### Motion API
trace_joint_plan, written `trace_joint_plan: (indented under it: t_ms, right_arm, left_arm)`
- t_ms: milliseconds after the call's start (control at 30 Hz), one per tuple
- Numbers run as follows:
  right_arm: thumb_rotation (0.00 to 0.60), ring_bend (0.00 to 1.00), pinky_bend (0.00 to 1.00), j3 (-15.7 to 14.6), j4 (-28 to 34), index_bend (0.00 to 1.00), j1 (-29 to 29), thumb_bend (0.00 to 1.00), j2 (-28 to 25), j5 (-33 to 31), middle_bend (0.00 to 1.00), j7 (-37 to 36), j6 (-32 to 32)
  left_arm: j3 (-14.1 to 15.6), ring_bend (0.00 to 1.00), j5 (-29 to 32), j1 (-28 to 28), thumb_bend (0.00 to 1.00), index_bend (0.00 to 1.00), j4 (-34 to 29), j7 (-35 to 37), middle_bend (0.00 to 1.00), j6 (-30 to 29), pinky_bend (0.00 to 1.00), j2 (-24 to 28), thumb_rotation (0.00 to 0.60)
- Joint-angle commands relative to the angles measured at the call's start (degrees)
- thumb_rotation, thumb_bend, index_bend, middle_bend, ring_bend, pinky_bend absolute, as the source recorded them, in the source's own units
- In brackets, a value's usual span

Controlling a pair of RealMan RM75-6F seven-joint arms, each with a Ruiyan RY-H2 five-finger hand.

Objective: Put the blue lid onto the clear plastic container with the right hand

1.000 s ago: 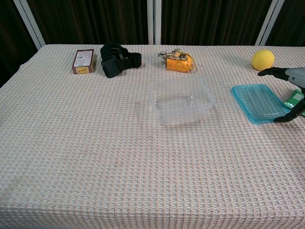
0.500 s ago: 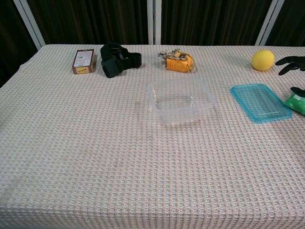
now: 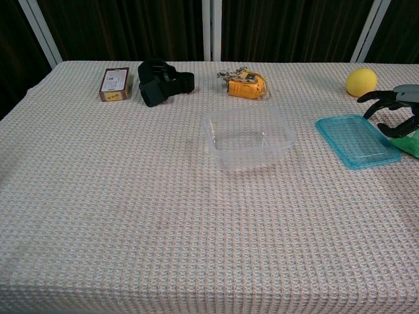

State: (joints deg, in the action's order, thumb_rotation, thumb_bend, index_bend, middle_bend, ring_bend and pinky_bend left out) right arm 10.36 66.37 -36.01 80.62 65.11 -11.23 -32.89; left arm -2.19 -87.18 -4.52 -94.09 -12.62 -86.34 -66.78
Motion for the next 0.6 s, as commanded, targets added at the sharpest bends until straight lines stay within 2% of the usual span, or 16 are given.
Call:
trace_joint_plan:
  t_ms: [33,367,600]
  right_arm:
    - [0.600,0.00,0.00,-0.2,0.5,0.00,-0.4,0.52,0.4,0.9,0.18,-0.1,-0.3]
    - [0.600,0.00,0.00,-1.1,6.3,0.00,-1.7,0.51,0.3,5.8,0.18,0.2,-2.5]
    - [0.600,0.00,0.00,-3.1,11.6,0.00,-2.3,0.50,0.6,9.3,0.19,3.2,-4.9]
  left_arm:
    - [0.0,0.00,0.1,-0.1,0.07,0.12,0.0,0.0,0.04,0.1,0.00,-0.1,0.600]
    - [0.0,0.00,0.4,-0.3,0.07,0.12,0.6,0.4,0.04,0.4,0.00,-0.5,0.600]
    - [0.3,0.00,0.6,0.0,0.07,0.12,1.4,1.3,0.04,0.3,0.00,-0.9,0.600]
